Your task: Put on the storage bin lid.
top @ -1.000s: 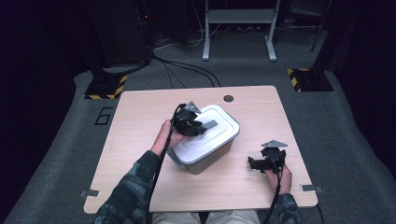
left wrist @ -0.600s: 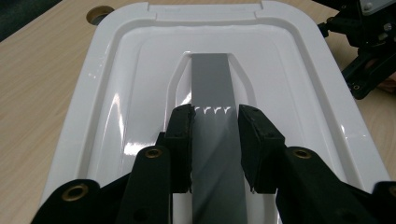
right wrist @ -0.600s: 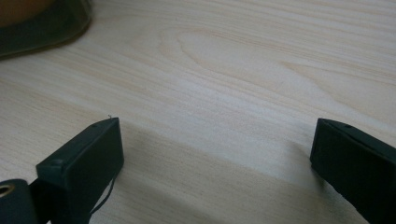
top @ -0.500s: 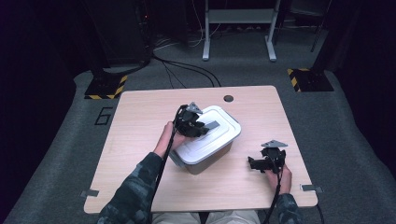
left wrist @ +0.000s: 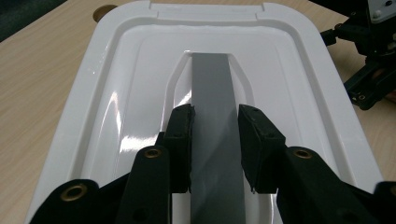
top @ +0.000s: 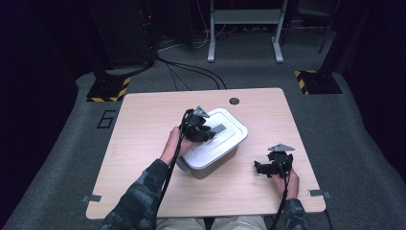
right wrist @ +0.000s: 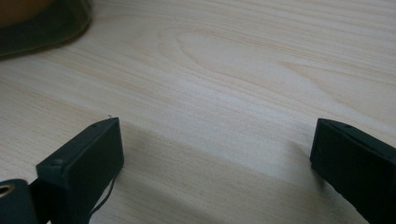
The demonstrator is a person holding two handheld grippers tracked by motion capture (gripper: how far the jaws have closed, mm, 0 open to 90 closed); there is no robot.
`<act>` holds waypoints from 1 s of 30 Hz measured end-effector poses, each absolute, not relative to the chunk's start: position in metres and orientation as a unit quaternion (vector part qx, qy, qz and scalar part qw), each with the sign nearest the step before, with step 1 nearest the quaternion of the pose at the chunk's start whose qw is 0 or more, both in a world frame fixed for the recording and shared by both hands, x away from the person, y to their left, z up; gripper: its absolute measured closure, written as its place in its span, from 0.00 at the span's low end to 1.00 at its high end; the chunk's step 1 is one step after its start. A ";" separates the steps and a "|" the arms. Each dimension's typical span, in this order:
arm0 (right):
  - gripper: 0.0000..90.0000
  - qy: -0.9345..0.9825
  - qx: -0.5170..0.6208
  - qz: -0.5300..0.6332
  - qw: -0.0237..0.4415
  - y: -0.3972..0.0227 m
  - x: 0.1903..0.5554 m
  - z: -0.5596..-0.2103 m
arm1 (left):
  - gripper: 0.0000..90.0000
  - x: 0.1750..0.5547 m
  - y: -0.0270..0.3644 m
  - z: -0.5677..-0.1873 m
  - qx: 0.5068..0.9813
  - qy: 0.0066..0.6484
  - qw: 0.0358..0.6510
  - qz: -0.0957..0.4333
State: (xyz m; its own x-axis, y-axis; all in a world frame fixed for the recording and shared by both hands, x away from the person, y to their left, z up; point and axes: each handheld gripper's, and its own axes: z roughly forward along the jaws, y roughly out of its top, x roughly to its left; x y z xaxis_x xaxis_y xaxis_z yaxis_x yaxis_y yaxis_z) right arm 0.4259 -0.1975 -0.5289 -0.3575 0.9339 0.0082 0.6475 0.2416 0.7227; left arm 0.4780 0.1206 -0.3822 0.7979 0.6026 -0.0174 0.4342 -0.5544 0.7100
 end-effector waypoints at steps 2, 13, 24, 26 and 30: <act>0.02 0.756 0.523 0.326 0.220 -0.197 0.426 -0.529 | 0.72 0.477 0.121 -0.382 0.873 0.300 0.368 0.114; 0.02 0.757 0.522 0.326 0.220 -0.197 0.426 -0.529 | 0.52 0.469 0.130 -0.382 0.871 0.301 0.366 0.127; 0.02 0.757 0.522 0.326 0.220 -0.197 0.426 -0.529 | 0.17 0.453 0.199 -0.371 0.828 0.362 0.389 0.179; 0.02 0.757 0.522 0.326 0.220 -0.197 0.426 -0.529 | 0.16 0.451 0.216 -0.374 0.818 0.376 0.391 0.188; 0.02 0.757 0.522 0.325 0.220 -0.197 0.426 -0.529 | 0.15 0.444 0.249 -0.381 0.798 0.412 0.384 0.212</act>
State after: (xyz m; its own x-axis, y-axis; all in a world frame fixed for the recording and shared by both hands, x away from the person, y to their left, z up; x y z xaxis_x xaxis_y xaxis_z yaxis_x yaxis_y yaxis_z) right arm 0.4260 -0.1973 -0.5288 -0.3577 0.9338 0.0070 0.6476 0.2426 0.7223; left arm 0.4441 0.2494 -0.3805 0.5698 0.8215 0.0222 0.4951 -0.3647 0.7886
